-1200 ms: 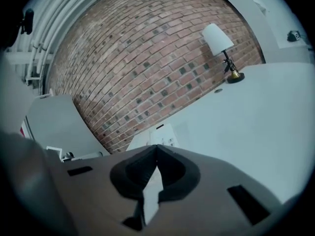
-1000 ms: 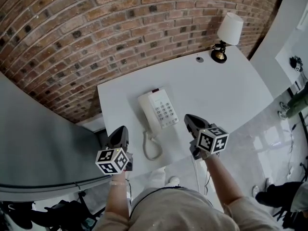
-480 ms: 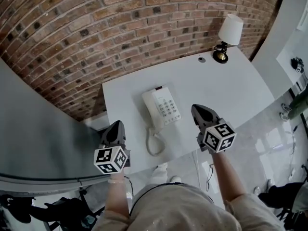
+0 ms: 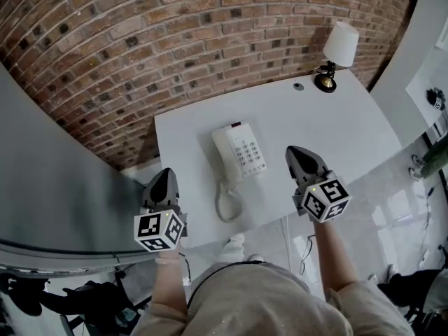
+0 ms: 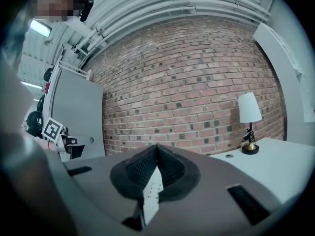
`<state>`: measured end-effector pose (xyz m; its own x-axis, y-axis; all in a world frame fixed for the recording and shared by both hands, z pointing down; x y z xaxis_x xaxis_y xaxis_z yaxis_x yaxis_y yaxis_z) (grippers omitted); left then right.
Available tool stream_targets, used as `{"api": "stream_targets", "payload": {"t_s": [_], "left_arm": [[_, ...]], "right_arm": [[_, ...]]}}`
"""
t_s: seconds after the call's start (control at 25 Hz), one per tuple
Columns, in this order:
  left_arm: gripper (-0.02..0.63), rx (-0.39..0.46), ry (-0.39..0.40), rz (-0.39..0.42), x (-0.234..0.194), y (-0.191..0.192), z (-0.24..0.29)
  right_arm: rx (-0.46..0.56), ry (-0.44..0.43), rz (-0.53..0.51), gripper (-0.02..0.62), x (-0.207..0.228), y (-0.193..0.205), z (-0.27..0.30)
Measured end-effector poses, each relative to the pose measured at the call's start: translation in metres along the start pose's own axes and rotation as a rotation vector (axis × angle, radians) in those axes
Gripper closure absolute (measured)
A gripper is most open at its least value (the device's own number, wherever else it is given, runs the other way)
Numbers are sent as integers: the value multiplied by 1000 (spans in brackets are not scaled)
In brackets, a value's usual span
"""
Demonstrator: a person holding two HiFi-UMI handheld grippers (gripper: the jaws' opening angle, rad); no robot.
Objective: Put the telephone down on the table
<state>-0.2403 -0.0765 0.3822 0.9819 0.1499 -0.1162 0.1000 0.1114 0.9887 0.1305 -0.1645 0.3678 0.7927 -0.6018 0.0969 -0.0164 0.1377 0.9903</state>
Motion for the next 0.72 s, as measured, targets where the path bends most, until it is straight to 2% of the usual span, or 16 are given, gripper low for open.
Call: {"api": "stream_targets", "payload": {"t_s": [0.24,0.72], "left_arm": [[601,58,-27,59,4,-12,-9],[601,86,-44,58,4,-17,-14]], "right_arm": [[28,0,-31,591,1,-8,-6],[48,3,-68,591,0,-10,-11]]}}
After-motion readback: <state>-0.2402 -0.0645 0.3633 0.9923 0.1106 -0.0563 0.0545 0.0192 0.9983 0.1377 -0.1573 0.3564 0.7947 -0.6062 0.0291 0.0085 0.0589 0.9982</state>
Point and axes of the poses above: the fingertips, and each gripper's own axes: z forward along the fingers, x to its right, y out of its underside, the point moved 9 cm from there along -z, backward along the fingers, and after that the axes turned 2 degrees about y, right-handed, at the moved point
